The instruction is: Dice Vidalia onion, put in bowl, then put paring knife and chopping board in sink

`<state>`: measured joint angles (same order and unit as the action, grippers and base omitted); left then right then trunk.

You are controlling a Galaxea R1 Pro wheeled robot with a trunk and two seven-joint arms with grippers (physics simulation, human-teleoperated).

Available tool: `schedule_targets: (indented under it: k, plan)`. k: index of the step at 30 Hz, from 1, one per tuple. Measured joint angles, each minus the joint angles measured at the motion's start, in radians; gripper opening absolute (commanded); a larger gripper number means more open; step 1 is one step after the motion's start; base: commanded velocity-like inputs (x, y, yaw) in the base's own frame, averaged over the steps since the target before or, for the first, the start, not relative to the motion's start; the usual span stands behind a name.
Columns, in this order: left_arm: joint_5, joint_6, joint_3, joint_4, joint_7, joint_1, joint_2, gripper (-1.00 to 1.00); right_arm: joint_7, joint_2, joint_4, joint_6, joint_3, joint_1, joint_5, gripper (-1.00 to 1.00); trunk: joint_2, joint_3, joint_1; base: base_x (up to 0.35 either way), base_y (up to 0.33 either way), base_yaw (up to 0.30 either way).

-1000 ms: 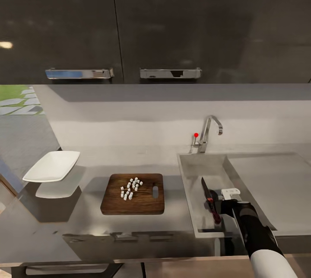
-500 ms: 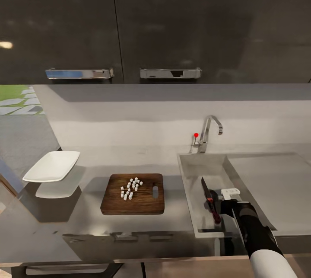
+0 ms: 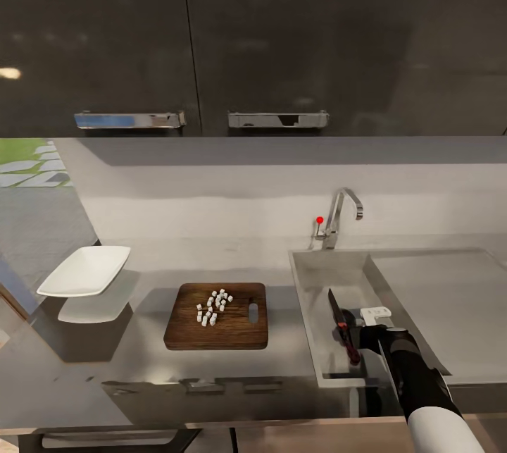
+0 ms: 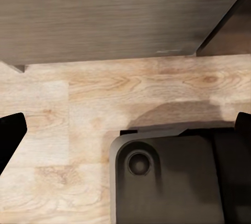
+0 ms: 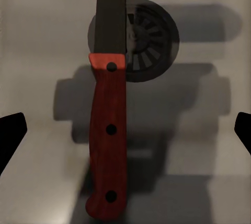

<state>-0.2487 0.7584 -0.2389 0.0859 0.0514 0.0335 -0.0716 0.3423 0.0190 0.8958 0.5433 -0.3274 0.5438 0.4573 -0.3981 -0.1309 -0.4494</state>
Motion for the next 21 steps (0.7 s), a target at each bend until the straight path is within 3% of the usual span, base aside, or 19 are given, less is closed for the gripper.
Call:
schedule_targets:
  k: [16,21]
  plan:
    - [0.0,0.001,-0.001,-0.021,0.004,0.0,0.001,1.0,0.005,0.001,0.014,0.003,-0.004,0.0,0.0,1.0,0.0,0.0,0.0,0.0,0.0,0.0]
    - [0.0,0.0,-0.002,-0.027,0.004,0.0,0.001,1.0,0.007,0.001,0.106,0.017,-0.005,0.0,-0.001,1.0,0.0,0.0,0.0,0.0,0.0,0.0]
